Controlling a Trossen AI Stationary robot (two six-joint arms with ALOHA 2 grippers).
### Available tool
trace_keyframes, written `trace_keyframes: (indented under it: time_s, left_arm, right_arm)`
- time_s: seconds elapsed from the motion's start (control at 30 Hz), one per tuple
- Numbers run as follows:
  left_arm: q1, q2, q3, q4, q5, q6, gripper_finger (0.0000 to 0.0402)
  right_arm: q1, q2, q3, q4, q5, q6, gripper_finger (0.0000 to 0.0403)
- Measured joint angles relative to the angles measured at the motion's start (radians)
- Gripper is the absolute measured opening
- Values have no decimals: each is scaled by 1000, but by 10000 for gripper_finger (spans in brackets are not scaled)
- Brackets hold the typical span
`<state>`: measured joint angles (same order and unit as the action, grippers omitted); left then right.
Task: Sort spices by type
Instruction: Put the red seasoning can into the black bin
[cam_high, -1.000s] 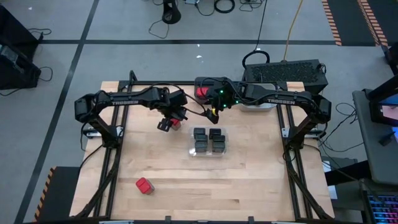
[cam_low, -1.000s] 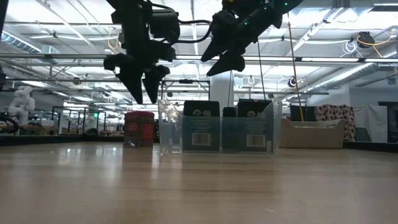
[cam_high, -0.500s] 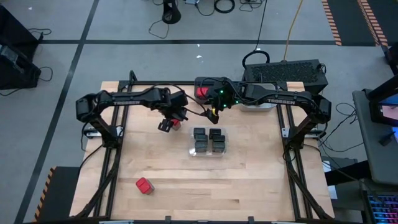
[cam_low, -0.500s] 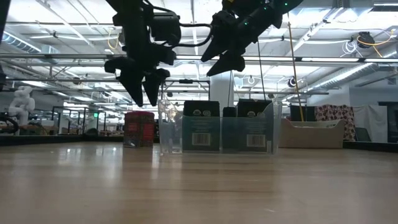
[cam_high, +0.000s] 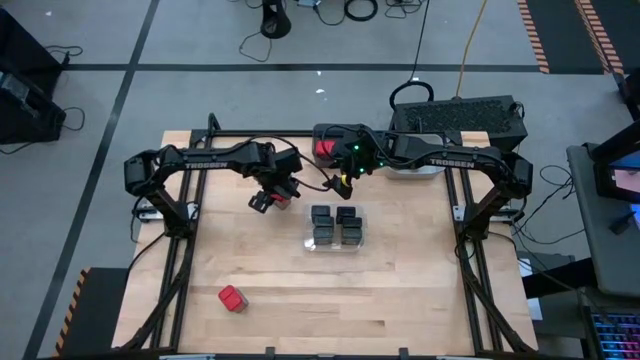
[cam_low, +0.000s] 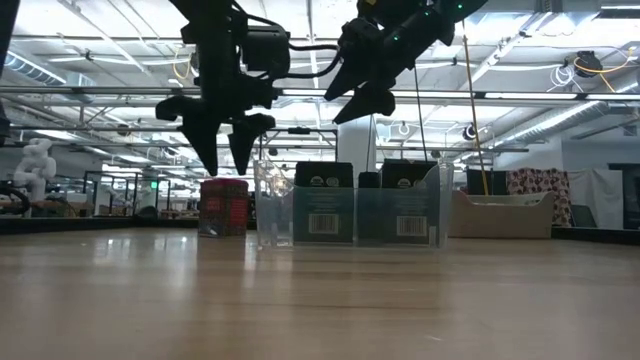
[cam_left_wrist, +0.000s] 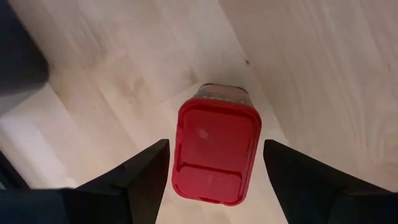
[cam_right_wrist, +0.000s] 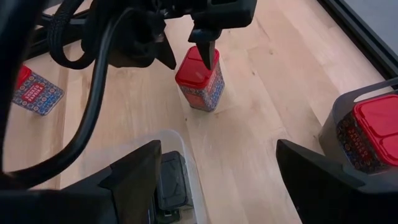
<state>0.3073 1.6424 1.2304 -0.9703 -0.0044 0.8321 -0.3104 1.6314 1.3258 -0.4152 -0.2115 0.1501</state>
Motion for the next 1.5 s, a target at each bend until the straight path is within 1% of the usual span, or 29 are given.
trace_keyframes:
  time_s: [0.17, 0.27, 0.53, 0.67, 0.93, 1.1, 1.3, 1.5]
  left_arm:
    - [0, 0, 0, 0, 0, 74, 265]
    - [0, 0, 0, -1, 0, 91, 265]
    - [0, 28, 0, -11, 0, 91, 265]
    - [0, 44, 0, 2, -28, 91, 265]
    - [1, 47, 0, 1, -31, 90, 265]
    - [7, 47, 0, 1, -16, 64, 265]
    - [39, 47, 0, 0, 0, 63, 265]
    - [52, 82, 0, -4, 4, 64, 265]
  right_arm:
    - [0, 0, 0, -2, 0, 0, 302]
    - [0, 0, 0, -6, 0, -1, 302]
    - [0, 0, 0, -10, 0, -1, 302]
    - [1, 0, 0, -13, 0, -1, 302]
    - [11, 0, 0, -23, 0, -1, 302]
    - [12, 0, 0, -24, 0, -5, 302]
    - [11, 0, 0, -24, 0, -5, 302]
    - [11, 0, 0, -27, 0, 0, 302]
